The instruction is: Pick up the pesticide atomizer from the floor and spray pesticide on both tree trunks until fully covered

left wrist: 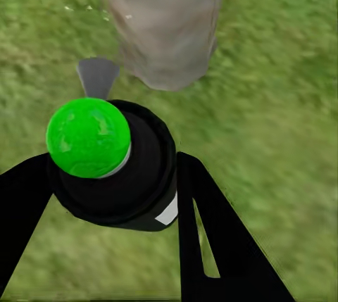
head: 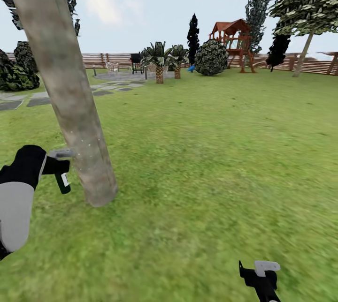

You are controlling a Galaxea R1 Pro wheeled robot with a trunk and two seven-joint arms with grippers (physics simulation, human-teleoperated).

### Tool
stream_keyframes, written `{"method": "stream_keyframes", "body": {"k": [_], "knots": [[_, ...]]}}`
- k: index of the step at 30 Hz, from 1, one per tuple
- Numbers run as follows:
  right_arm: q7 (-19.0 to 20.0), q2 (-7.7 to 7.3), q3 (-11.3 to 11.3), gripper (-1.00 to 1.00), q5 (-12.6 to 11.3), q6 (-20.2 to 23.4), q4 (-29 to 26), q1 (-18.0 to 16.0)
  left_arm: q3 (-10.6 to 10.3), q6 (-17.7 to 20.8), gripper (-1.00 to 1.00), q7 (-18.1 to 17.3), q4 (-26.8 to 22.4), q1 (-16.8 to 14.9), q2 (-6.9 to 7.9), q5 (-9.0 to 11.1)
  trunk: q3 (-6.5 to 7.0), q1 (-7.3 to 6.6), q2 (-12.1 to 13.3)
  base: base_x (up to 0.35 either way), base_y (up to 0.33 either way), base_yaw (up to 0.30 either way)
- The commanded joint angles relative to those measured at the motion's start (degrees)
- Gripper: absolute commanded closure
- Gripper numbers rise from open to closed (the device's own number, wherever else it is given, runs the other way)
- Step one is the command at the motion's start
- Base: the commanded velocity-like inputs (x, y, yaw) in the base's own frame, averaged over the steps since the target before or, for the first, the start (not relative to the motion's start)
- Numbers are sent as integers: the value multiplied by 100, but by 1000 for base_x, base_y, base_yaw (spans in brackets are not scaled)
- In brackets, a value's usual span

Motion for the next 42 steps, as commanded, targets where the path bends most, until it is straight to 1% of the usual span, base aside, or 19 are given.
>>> {"method": "stream_keyframes", "body": {"k": [1, 3, 5, 7, 11, 18, 38, 40, 41, 42], "knots": [[-36, 0, -23, -100, 62, -14, 9, -5, 21, 11, 100, -56, -7, -4, -4, -64, -5, -1, -2, 0, 0, 270], [-36, 0, -23, -100, 62, -12, 9, -5, 9, 10, 100, -55, -25, 6, 22, -76, -5, -1, -2, 0, 0, 274], [-36, 0, -23, -100, 62, -13, 9, -5, 4, 1, 100, -55, -22, 23, 104, -98, -5, -1, -2, 0, 0, 256], [-36, 0, -23, -100, 62, -15, 9, -5, -5, -4, 100, -57, -9, 27, 134, -93, -5, -1, -2, 0, 0, 118], [-36, -17, -29, -100, 62, -16, 9, -5, 21, 2, 100, -51, -16, 1, 101, -77, -5, -1, -2, 105, -71, 23], [-36, -26, -31, -100, 62, -16, 0, -5, 20, 2, 100, -41, -40, 10, 102, -90, -5, -1, -2, 178, -212, 1], [-36, -26, -27, -100, 62, -16, 2, -5, 33, 2, 100, -40, -48, 31, 110, -83, -5, -1, -2, 6, -277, 0], [-36, -24, -26, -100, 62, -16, 1, -5, 52, -19, 100, -40, -1, 115, 119, -86, -5, -1, -2, 0, -278, 0], [-36, -25, -25, -100, 62, -16, 0, -5, 62, -26, 100, -42, 2, 212, 127, -84, -5, -1, -2, 0, -278, 0], [-36, -24, -28, -100, 62, -16, 2, -5, 70, -45, 100, -42, 2, 390, 139, -84, -5, -1, -2, 0, -278, 0]]}}
